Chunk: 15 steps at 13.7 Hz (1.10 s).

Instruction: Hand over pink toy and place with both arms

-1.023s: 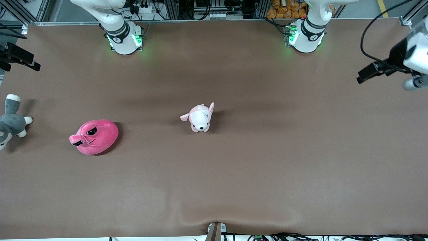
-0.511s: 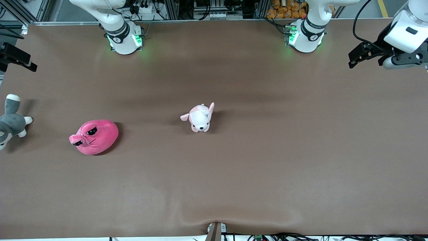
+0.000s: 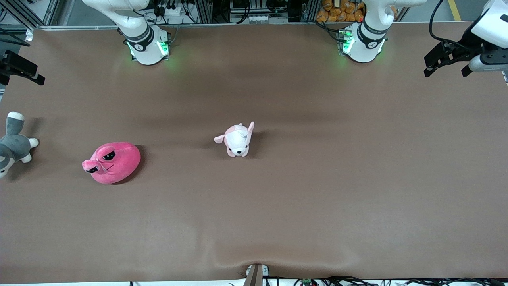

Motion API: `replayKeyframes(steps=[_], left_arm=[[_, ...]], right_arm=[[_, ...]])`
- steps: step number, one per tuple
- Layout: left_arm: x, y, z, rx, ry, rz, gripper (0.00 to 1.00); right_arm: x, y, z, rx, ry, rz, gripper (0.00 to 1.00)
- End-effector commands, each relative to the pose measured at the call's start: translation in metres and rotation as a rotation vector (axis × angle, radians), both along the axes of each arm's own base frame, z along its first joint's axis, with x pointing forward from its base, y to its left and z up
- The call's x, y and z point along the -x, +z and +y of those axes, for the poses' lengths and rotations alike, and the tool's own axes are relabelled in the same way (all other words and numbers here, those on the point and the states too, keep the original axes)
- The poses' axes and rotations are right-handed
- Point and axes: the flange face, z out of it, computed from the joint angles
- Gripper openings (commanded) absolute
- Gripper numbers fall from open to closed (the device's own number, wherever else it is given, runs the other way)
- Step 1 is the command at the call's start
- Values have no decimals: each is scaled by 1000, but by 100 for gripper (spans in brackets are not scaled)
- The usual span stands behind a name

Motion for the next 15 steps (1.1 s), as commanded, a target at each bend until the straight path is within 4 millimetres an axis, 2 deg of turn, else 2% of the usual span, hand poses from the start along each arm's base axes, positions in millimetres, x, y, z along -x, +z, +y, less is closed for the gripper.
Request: replayKeyframes(steps=[1, 5, 9, 15], left_arm=[[-2, 4, 4, -2, -18, 15, 100], [-3, 5, 6, -1, -7, 14, 100], [-6, 3, 22, 5, 13, 21, 100], [-6, 0, 21, 1, 13, 48, 100]], right_arm=[[6, 3, 2, 21, 18, -9, 100], [6, 3, 3, 27, 20, -9, 100], [5, 3, 14, 87, 49, -5, 100], [3, 1, 8, 81, 31, 0, 100]])
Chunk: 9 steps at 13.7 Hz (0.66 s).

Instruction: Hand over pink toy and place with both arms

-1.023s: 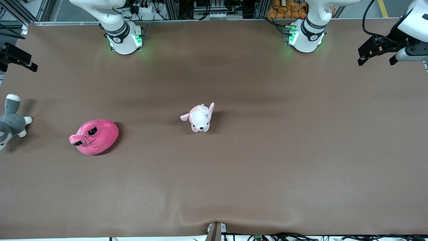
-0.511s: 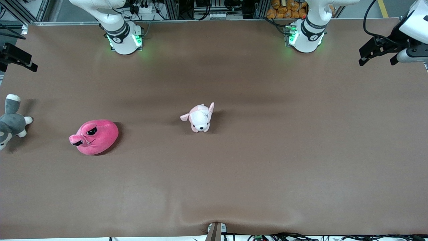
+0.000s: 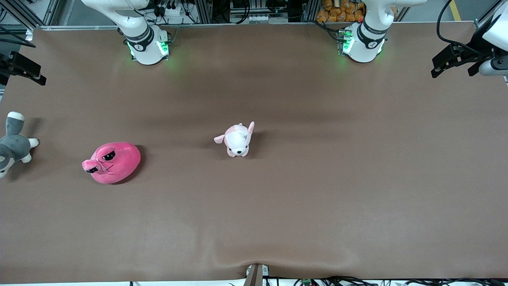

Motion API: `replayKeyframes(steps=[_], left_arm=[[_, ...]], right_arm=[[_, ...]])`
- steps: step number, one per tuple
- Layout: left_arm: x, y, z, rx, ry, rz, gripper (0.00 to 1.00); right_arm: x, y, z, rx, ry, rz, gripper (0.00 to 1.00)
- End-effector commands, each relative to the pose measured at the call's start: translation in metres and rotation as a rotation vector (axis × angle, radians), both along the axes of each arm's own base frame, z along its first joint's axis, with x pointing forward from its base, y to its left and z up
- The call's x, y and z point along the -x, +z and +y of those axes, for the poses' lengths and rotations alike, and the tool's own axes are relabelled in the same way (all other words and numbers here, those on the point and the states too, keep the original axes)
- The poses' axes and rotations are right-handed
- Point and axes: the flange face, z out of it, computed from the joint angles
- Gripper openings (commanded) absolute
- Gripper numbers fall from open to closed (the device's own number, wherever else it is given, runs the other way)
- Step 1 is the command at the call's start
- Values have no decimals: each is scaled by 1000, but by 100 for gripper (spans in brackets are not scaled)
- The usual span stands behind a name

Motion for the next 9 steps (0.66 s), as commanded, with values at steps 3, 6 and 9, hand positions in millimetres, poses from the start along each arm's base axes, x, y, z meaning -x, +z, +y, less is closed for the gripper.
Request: replayKeyframes(steps=[3, 6, 9], left_arm=[[-6, 3, 1, -3, -22, 13, 100], [-6, 3, 1, -3, -22, 13, 100], [-6, 3, 1, -3, -22, 13, 100]], right_arm=[[-3, -6, -19, 18, -28, 6, 100], [-4, -7, -26, 15, -39, 9, 100], [-2, -8, -30, 10, -49, 17, 100]])
